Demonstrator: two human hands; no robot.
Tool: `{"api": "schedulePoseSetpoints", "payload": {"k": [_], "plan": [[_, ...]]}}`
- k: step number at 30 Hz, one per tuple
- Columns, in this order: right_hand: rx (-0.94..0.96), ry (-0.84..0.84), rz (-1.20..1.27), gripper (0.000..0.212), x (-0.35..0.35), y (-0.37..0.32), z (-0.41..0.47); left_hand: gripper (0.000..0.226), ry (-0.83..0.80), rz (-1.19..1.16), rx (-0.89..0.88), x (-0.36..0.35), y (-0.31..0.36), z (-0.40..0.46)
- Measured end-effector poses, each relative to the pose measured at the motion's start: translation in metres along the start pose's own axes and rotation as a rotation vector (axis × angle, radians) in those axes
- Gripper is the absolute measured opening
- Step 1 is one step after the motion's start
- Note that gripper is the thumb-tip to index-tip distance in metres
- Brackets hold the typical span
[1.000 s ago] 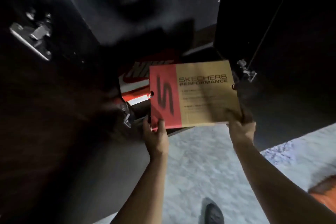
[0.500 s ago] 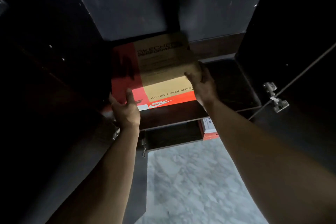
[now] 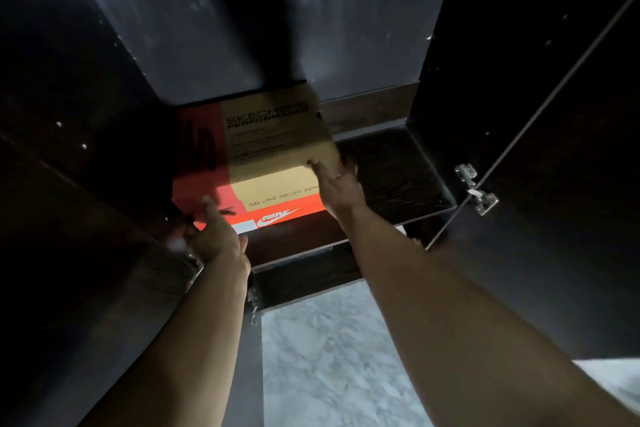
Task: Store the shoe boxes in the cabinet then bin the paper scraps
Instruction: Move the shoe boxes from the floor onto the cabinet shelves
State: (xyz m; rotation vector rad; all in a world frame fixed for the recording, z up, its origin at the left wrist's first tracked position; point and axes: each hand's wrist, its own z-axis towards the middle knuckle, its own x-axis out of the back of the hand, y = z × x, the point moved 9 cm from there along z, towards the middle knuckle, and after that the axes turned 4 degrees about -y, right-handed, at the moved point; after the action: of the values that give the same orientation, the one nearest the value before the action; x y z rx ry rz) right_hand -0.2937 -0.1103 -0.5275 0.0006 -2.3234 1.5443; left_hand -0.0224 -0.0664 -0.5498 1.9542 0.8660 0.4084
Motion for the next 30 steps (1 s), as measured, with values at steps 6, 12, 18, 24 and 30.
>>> {"api": "schedulePoseSetpoints", "payload": {"k": [6,12,18,24,30], "plan": [[-0.264,0.163,0.108,0.089,0.063,0.118,-0.094,0.02,-0.404,0.463,0.152,-0.012,-0.108,-0.1],[-0.701,0.236,0.122,0.083,0.195,0.339,-0.241,0.019,-0.745,1.166,0.297,0.012,-0.29,-0.233],[-0.899,0.545,0.216,0.067,0.391,0.5,-0.394,0.015,-1.118,1.607,0.206,-0.007,-0.449,-0.412],[-1.035,0.735,0.325,0.064,0.509,0.639,-0.489,0.021,-1.43,1.845,-0.006,-0.046,-0.605,-0.537],[-1.035,0.836,0.466,0.067,0.573,0.78,-0.5,0.049,-1.59,2.01,-0.171,-0.074,-0.776,-0.581]]}}
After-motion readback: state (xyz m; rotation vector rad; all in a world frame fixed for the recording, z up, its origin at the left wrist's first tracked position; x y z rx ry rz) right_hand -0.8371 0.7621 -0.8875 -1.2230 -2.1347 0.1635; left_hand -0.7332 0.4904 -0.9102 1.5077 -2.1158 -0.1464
